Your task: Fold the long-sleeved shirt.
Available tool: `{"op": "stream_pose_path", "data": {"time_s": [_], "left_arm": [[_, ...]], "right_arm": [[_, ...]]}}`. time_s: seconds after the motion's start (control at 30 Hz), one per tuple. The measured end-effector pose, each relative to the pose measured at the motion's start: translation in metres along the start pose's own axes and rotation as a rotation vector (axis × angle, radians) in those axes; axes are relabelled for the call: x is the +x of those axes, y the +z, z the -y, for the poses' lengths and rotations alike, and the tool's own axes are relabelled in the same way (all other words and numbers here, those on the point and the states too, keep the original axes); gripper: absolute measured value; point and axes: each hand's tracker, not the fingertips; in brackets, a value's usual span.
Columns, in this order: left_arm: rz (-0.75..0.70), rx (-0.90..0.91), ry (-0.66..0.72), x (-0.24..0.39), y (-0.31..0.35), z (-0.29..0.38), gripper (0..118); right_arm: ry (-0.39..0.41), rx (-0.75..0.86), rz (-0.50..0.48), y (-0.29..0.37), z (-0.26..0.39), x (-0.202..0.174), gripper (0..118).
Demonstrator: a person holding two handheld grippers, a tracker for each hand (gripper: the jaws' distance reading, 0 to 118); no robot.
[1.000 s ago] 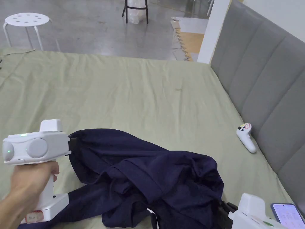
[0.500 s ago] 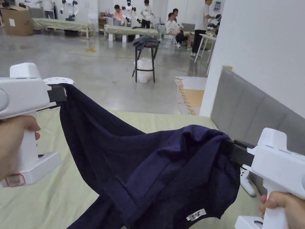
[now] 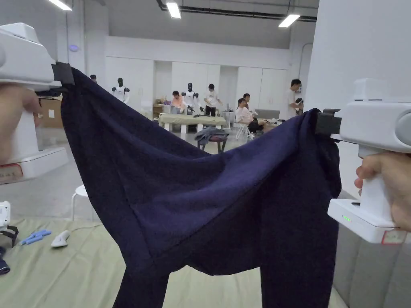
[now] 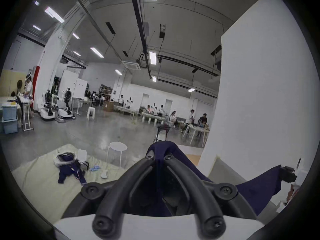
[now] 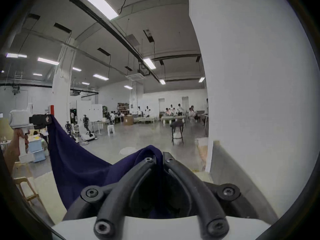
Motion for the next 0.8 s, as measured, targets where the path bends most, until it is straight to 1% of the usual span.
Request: {"op": "stream_pose_path", "data": {"time_s": [0.07,0.13,0.2,0.23,0.3,0.37,0.5,0.57,0.67,0.8], "left_arm": [[-0.026,0.01,-0.03,0.004,-0.011,-0.015,8],[-0.038,0.023,-0.042,0.007,-0.025,-0.028,8],[-0.053,0.033,-0.059,0.011,-0.041,-0.039,8],[-0.063,0.039,-0.058,0.008,-0.053,-0.044,8],[-0.083,0.061,-0.1,0.012,-0.074,-0.052,8],[-0.091,0.081,-0.131,0.023,-0.079,-0.051,8],[-0.101,0.098,-0.159,0.03,-0.118,-0.055,8],[-0.115,0.119,-0.194,0.032,-0.138,-0.053,8],[-0.112,0.128,-0.192,0.021,-0.171,-0.046,8],[-0.099,0.056,-0.194,0.006,-0.201,-0.009,8]], "right_arm": [[0.022,0.026,0.034,-0.016,-0.022,0.002,4],[0.015,0.046,0.059,-0.032,-0.04,0.005,4],[-0.013,0.062,0.077,-0.05,-0.053,0.011,4],[-0.008,0.069,0.09,-0.058,-0.059,0.013,4],[0.015,0.088,0.148,-0.081,-0.071,0.017,4],[-0.002,0.104,0.166,-0.105,-0.079,0.025,4],[0.057,0.138,0.243,-0.147,-0.097,0.027,4],[0.071,0.166,0.258,-0.165,-0.101,0.028,4],[0.084,0.19,0.271,-0.189,-0.097,0.031,4],[0.075,0.172,0.266,-0.209,-0.062,0.04,4]]}}
